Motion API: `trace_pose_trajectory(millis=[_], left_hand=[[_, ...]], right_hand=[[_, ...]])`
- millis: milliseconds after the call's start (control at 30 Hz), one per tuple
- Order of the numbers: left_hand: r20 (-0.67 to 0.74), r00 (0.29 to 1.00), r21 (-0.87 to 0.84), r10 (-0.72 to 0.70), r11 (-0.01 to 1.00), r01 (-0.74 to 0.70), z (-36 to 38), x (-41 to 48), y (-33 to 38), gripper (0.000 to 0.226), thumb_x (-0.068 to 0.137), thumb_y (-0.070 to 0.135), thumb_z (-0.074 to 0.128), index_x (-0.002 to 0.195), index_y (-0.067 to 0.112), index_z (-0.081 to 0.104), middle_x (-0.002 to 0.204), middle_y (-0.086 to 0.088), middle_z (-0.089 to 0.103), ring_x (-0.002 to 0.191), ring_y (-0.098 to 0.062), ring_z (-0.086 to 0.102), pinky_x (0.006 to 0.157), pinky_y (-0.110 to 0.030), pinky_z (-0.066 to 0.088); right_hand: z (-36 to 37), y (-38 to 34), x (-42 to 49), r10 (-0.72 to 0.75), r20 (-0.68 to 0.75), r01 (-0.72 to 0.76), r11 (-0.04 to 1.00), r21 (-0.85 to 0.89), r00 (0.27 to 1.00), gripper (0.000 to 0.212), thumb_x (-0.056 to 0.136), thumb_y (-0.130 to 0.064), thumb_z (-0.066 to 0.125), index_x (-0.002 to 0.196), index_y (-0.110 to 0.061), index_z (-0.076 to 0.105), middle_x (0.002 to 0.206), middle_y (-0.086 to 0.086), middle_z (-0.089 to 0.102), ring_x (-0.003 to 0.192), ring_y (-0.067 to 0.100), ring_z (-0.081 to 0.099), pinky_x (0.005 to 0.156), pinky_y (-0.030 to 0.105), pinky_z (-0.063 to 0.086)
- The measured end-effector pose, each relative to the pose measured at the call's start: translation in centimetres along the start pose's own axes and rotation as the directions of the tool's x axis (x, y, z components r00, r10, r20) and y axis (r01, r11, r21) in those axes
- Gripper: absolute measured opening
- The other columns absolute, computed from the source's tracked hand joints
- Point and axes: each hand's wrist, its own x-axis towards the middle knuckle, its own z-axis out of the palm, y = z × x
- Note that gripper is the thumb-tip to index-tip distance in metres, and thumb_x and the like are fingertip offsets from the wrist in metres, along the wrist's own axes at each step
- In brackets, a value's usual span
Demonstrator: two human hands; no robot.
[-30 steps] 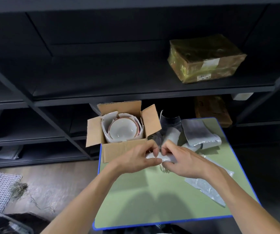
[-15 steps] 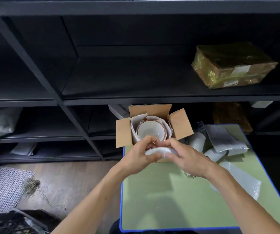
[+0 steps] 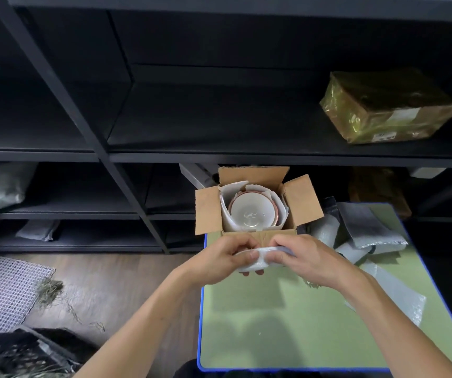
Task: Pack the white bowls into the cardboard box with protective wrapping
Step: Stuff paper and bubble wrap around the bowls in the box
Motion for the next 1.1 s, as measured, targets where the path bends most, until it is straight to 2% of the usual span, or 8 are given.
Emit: trace_pose_trajectory(millis=[200, 333, 567, 667, 767, 867, 967, 1100], left_hand=[[-0.108, 0.994, -0.149, -0.019, 0.989, 0.002, 0.5, -0.2, 0.2, 0.025, 0.102, 0.028, 0.054, 0.107, 0.004, 0.060, 0.092, 0.000, 0.058, 0.085, -0.013, 0.050, 0.080, -0.029, 0.039], [-0.288, 0.958, -0.158, -0.009, 0.987, -0.038, 1.4, 0.4, 0.3, 0.015, 0.102, 0.022, 0.053, 0.112, 0.013, 0.060, 0.105, -0.004, 0.062, 0.092, -0.009, 0.057, 0.080, -0.024, 0.050], [-0.649, 0.753, 0.179, 0.106, 0.984, 0.017, 3.1, 1.6, 1.6, 0.012, 0.099, 0.030, 0.055, 0.092, 0.024, 0.063, 0.098, 0.009, 0.061, 0.090, -0.005, 0.056, 0.071, -0.012, 0.040], [-0.580, 0.810, 0.104, 0.082, 0.994, -0.026, 3.9, 1.7, 2.6, 0.022, 0.102, 0.032, 0.051, 0.096, 0.015, 0.063, 0.085, 0.002, 0.063, 0.074, -0.003, 0.056, 0.063, -0.015, 0.043], [-0.499, 0.864, 0.054, 0.065, 0.998, -0.044, 4.5, 1.6, 2.4, 0.021, 0.098, 0.040, 0.057, 0.115, 0.027, 0.060, 0.106, 0.010, 0.066, 0.098, -0.002, 0.063, 0.077, -0.023, 0.054], [-0.444, 0.893, 0.027, 0.077, 0.997, -0.072, 4.5, 1.7, 1.7, 0.022, 0.099, 0.036, 0.058, 0.121, 0.033, 0.060, 0.110, 0.009, 0.067, 0.103, -0.009, 0.065, 0.083, -0.033, 0.057], [-0.461, 0.886, -0.006, 0.054, 0.998, -0.064, 4.6, 1.7, 1.1, 0.010, 0.096, 0.032, 0.060, 0.106, 0.031, 0.062, 0.096, 0.004, 0.070, 0.091, -0.017, 0.067, 0.081, -0.041, 0.056], [-0.450, 0.891, -0.037, 0.053, 0.996, -0.078, 4.4, 1.2, 0.6, 0.004, 0.095, 0.024, 0.065, 0.095, 0.022, 0.061, 0.079, 0.004, 0.068, 0.074, -0.015, 0.059, 0.067, -0.024, 0.044]], right_hand=[[-0.6, 0.4, 0.6, -0.139, 0.118, 0.078, 0.906, 0.416, 0.983, 0.029, 0.102, -0.032, 0.053, 0.078, -0.016, 0.057, 0.069, -0.019, 0.051, 0.066, -0.001, 0.043, 0.063, 0.015, 0.033], [0.0, 1.4, 0.8, -0.191, 0.096, 0.110, 0.833, 0.542, 0.977, 0.015, 0.098, -0.032, 0.057, 0.096, -0.019, 0.065, 0.087, 0.006, 0.056, 0.081, 0.012, 0.048, 0.073, 0.028, 0.037], [1.4, 1.2, 1.1, -0.068, -0.184, 0.154, 0.848, 0.507, 0.981, 0.006, 0.093, -0.018, 0.069, 0.091, -0.023, 0.067, 0.098, -0.002, 0.057, 0.088, 0.009, 0.056, 0.079, 0.019, 0.042], [1.5, 0.7, 0.9, -0.053, -0.288, 0.196, 0.848, 0.492, 0.956, 0.013, 0.090, -0.017, 0.073, 0.086, -0.027, 0.065, 0.092, -0.003, 0.054, 0.081, 0.005, 0.053, 0.073, 0.016, 0.041], [1.5, 0.3, 0.5, 0.005, -0.323, 0.165, 0.852, 0.498, 0.946, 0.011, 0.084, -0.026, 0.078, 0.085, -0.027, 0.067, 0.085, -0.005, 0.060, 0.077, 0.015, 0.056, 0.071, 0.028, 0.045], [1.4, 0.4, 0.0, 0.090, -0.332, 0.102, 0.848, 0.519, 0.939, 0.022, 0.081, -0.033, 0.081, 0.089, -0.025, 0.061, 0.083, -0.008, 0.065, 0.075, 0.004, 0.058, 0.066, 0.020, 0.047], [2.1, 0.8, -0.1, 0.094, -0.342, 0.074, 0.891, 0.448, 0.935, 0.028, 0.081, -0.037, 0.080, 0.097, -0.031, 0.059, 0.096, -0.012, 0.063, 0.093, 0.002, 0.059, 0.073, 0.012, 0.044], [2.9, 1.8, 0.0, 0.064, -0.346, 0.039, 0.958, 0.283, 0.936, 0.051, 0.075, -0.057, 0.077, 0.118, -0.037, 0.057, 0.122, -0.021, 0.047, 0.119, -0.003, 0.042, 0.091, 0.009, 0.039]])
